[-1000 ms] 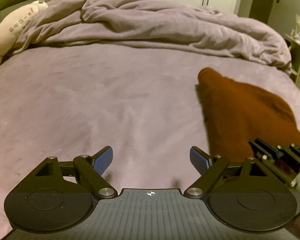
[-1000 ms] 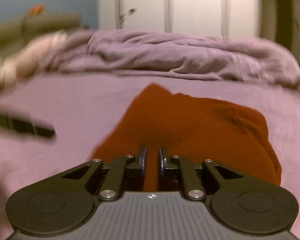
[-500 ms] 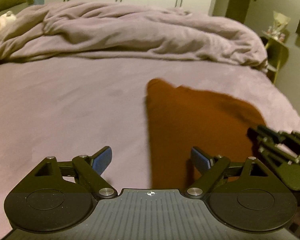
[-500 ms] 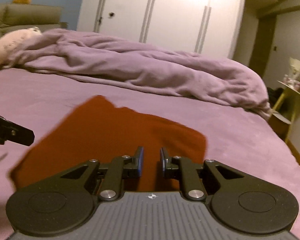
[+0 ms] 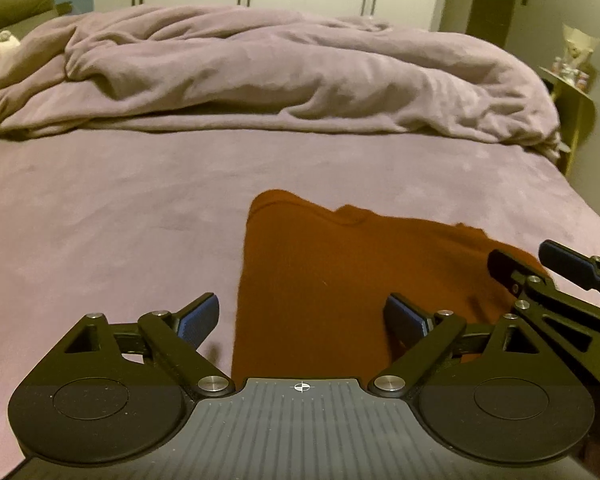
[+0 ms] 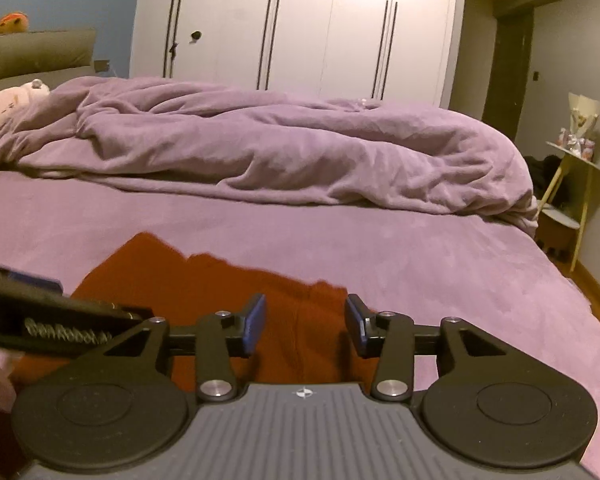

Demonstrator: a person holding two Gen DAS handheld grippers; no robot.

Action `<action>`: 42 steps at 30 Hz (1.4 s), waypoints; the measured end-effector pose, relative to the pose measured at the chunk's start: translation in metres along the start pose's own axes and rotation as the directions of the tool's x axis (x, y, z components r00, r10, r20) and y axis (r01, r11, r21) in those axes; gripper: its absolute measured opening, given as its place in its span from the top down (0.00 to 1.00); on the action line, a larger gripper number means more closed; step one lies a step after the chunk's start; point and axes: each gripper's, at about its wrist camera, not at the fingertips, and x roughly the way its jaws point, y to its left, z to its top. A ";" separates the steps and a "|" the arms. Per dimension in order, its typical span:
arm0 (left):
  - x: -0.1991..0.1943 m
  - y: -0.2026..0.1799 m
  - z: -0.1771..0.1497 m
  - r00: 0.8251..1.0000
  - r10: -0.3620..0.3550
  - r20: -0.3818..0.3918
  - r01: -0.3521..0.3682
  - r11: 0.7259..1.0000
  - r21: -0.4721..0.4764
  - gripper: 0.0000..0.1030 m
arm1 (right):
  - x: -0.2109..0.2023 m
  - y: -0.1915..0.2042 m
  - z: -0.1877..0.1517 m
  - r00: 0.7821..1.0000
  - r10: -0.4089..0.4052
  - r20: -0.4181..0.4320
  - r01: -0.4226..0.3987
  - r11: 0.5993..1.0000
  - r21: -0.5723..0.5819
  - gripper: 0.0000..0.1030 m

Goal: Fold small clothes

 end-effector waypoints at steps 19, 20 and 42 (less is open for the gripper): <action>0.010 0.028 -0.014 0.998 -0.069 0.015 0.069 0.997 -0.023 0.01 | 0.029 -0.042 -0.026 0.995 -0.013 -0.099 0.029 0.986 0.164 0.31; -0.001 0.037 -0.016 0.995 -0.103 0.013 0.103 0.995 -0.005 0.01 | 0.016 -0.051 -0.027 0.995 0.010 -0.102 0.012 0.977 0.211 0.29; 0.047 0.095 -0.012 0.816 -0.560 -0.143 0.472 0.789 -0.394 0.42 | 0.042 -0.114 -0.063 0.824 0.549 -0.143 -0.316 0.654 0.687 0.56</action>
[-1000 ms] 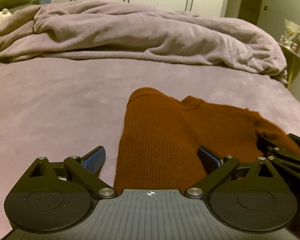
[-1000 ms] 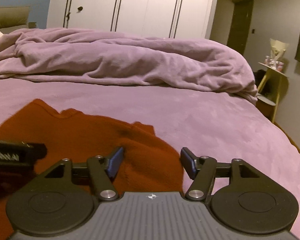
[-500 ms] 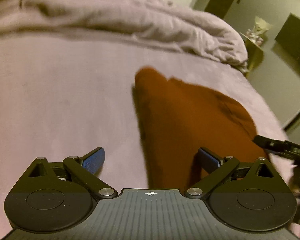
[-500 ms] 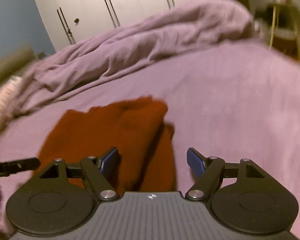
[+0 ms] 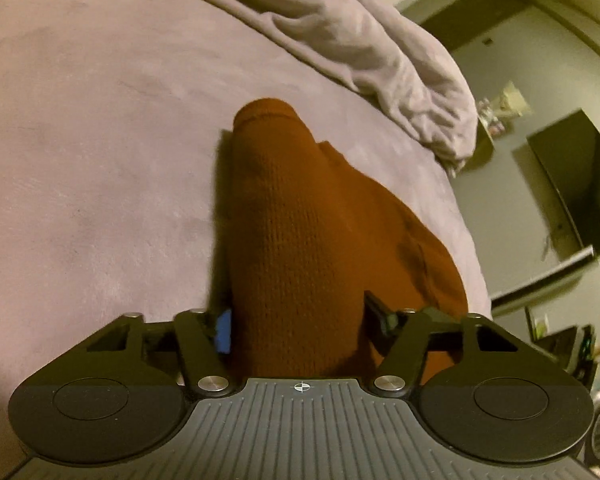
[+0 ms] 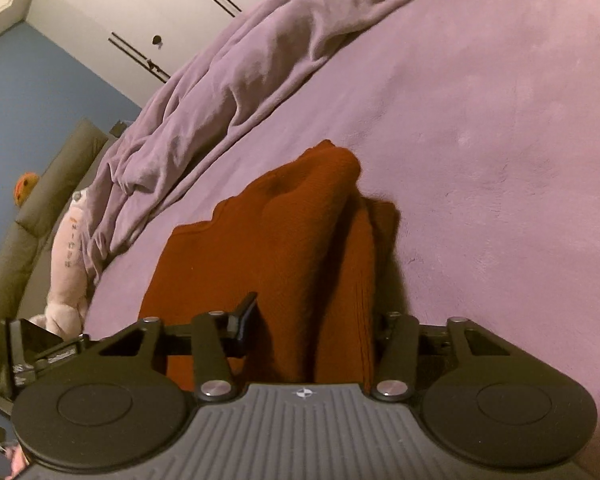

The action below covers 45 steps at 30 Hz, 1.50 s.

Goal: Fold small clothes

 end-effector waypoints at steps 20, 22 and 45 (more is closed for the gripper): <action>-0.148 0.018 0.008 0.901 0.366 0.234 -0.410 0.895 0.177 0.48 | 0.044 0.113 -0.037 1.000 -0.002 0.020 0.005 0.990 -0.142 0.57; -0.163 0.018 -0.012 0.882 0.386 0.269 -0.446 0.869 0.214 0.41 | 0.025 0.110 -0.052 0.997 0.008 0.074 0.002 0.991 -0.134 0.46; -0.147 0.035 -0.093 0.851 0.482 0.208 -0.520 0.829 0.205 0.27 | 0.001 0.131 -0.130 0.981 -0.135 0.137 0.159 0.971 -0.179 0.82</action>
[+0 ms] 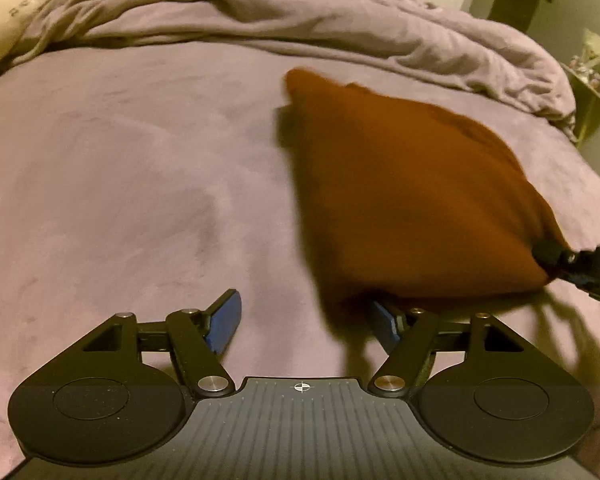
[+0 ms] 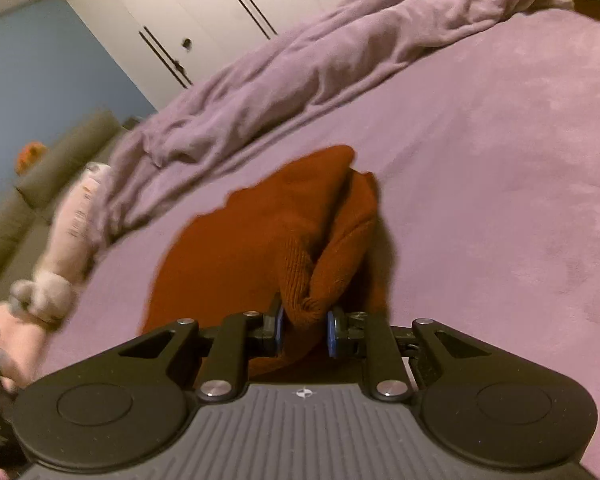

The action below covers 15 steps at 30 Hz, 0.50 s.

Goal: Fold small clothes

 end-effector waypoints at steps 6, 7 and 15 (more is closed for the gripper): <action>-0.040 0.023 0.011 0.997 0.024 0.078 -0.020 0.999 -0.049 0.27 | -0.017 0.005 0.007 0.996 -0.091 0.026 0.092 0.994 -0.064 0.57; -0.045 0.025 0.017 0.995 0.025 0.100 -0.019 0.998 -0.060 0.26 | -0.026 0.008 0.011 0.991 -0.119 0.056 0.123 0.990 -0.074 0.57; -0.012 -0.002 0.078 0.985 -0.043 0.166 0.075 0.979 -0.189 0.12 | -0.001 0.077 0.028 0.988 -0.078 0.136 0.123 0.925 -0.360 0.64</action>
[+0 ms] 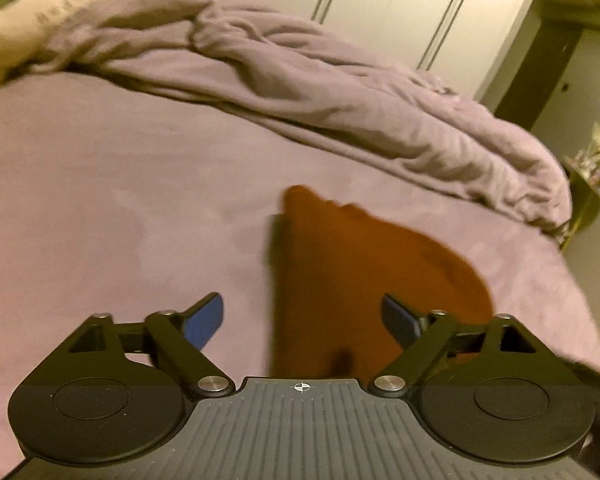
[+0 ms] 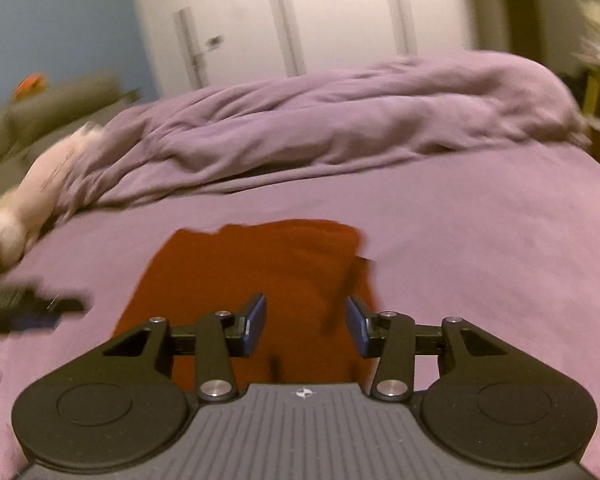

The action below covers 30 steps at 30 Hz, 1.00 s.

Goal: Fold small clothes

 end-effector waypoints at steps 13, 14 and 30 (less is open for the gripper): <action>0.085 -0.007 -0.011 0.992 0.112 -0.058 -0.107 0.991 0.084 0.00 | 0.078 0.004 -0.014 0.982 -0.172 -0.078 0.143 0.947 -0.289 0.77; 0.081 -0.004 -0.011 0.992 0.107 -0.067 -0.104 0.993 0.056 0.00 | 0.078 0.005 -0.012 0.982 -0.171 -0.082 0.141 0.946 -0.291 0.77; 0.005 -0.032 -0.032 0.970 0.203 -0.134 -0.178 0.968 0.179 0.01 | -0.004 -0.003 -0.023 0.967 -0.218 -0.130 0.187 0.958 -0.217 0.62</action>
